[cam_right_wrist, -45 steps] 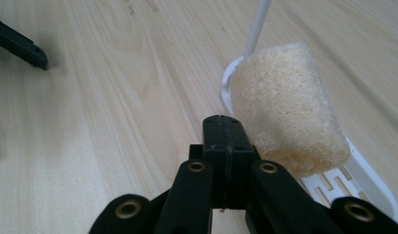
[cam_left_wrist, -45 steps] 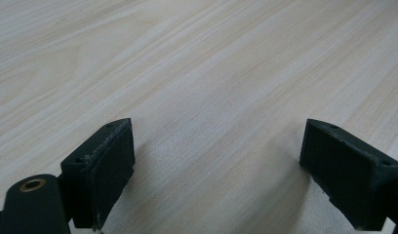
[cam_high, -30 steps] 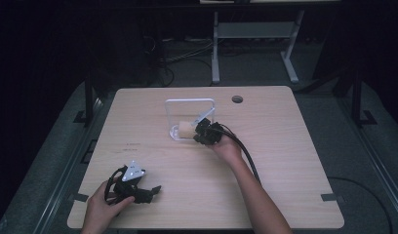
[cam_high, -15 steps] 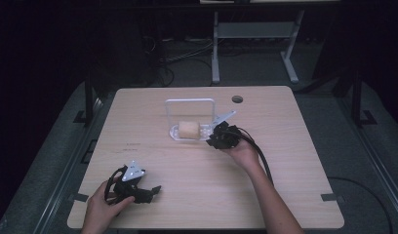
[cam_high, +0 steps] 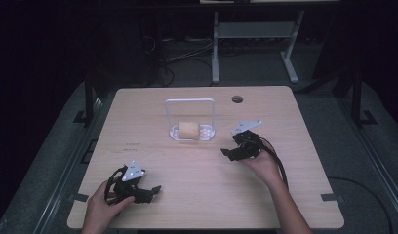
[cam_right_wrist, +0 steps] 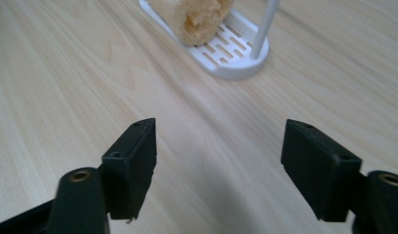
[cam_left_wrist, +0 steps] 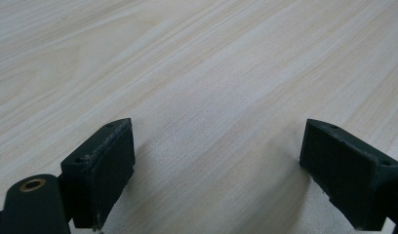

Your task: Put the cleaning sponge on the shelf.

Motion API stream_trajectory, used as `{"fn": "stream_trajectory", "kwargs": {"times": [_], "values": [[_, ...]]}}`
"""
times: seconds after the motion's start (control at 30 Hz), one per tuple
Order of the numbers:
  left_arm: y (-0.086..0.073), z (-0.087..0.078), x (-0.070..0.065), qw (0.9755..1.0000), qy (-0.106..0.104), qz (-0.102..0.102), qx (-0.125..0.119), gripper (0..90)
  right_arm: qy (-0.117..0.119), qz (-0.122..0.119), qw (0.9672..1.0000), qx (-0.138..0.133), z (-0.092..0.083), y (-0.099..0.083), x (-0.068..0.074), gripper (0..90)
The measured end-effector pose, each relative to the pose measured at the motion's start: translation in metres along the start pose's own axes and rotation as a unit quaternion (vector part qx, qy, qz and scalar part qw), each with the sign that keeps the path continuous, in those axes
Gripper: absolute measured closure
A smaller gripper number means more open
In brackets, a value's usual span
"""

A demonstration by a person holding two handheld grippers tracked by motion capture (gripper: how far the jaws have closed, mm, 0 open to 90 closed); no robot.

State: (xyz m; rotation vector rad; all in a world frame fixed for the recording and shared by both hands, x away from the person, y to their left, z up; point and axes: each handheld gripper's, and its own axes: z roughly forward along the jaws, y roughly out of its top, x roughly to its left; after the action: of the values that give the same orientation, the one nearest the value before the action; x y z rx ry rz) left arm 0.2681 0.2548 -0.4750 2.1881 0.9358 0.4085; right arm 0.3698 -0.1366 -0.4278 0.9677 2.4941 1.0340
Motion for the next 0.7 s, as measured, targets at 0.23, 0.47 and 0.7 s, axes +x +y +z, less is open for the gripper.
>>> {"fn": "stream_trajectory", "kwargs": {"times": [0.23, 0.47, 0.7], "values": [[0.0, 0.0, 0.0, 1.0, 0.0, 0.0, 0.0, 12.2, -0.031, 0.0, 0.9995, 0.006, -0.012, -0.026, 0.003, 16.3], [0.0, 0.0, 0.0, 1.0, 0.0, 0.0, 0.0, 12.2, -0.038, 0.014, 0.9992, 0.003, -0.027, -0.051, 0.007, 12.2], [0.0, 0.0, 0.0, 1.0, 0.0, -0.001, -0.001, 12.2, -0.046, 0.037, 0.9983, 0.002, -0.038, -0.081, 0.01, 3.4]]}}
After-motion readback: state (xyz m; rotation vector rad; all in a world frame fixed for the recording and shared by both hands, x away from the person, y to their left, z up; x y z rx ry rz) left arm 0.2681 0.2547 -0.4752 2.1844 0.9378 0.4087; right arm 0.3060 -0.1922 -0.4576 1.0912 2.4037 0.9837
